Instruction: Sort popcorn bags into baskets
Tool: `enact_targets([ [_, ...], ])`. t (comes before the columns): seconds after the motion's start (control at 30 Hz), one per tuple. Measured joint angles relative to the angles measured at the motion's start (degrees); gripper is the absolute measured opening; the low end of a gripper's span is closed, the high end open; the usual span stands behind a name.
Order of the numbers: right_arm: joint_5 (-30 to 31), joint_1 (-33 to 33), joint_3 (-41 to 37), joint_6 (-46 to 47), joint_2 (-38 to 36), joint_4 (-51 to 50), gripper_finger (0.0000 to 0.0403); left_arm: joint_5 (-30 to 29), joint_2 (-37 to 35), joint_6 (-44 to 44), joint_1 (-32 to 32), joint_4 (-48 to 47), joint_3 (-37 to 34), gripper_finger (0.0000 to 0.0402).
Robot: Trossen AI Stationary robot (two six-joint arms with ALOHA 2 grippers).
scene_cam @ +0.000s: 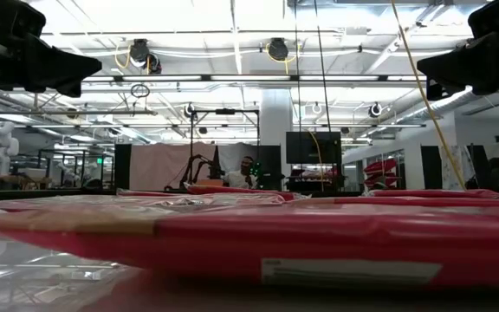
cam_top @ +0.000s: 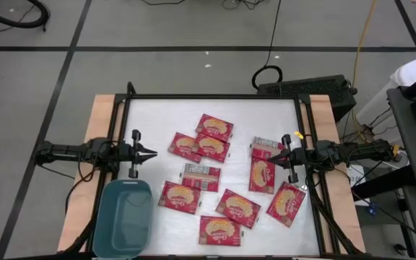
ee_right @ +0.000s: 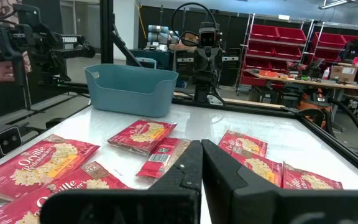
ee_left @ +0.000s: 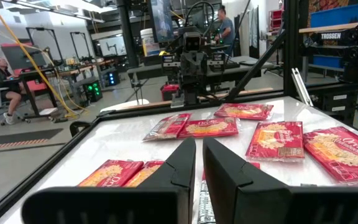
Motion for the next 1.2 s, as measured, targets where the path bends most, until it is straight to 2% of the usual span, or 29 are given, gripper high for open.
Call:
enact_targets([
  [0.4, 0.02, 0.01, 0.02, 0.00, 0.00, 0.00, 0.0000, 0.03, -0.01, -0.65, 0.01, 0.03, -0.02, 0.0037],
  [0.83, 0.01, 0.01, 0.01, -0.02, 0.00, 0.00, 0.0000, -1.57, 0.03, -9.63, 0.09, 1.78, 0.70, 0.0036],
  [1.0, 0.02, 0.00, 0.02, -0.26, 0.00, 0.00, 0.0000, -2.72, 3.49, -12.35, 0.02, -6.24, 7.94, 0.0006],
  [1.2, 0.01, 0.01, 0.01, -0.31, 0.00, 0.00, 0.0000, -3.50, 15.12, -13.55, 0.02, -15.44, 22.28, 0.0003],
])
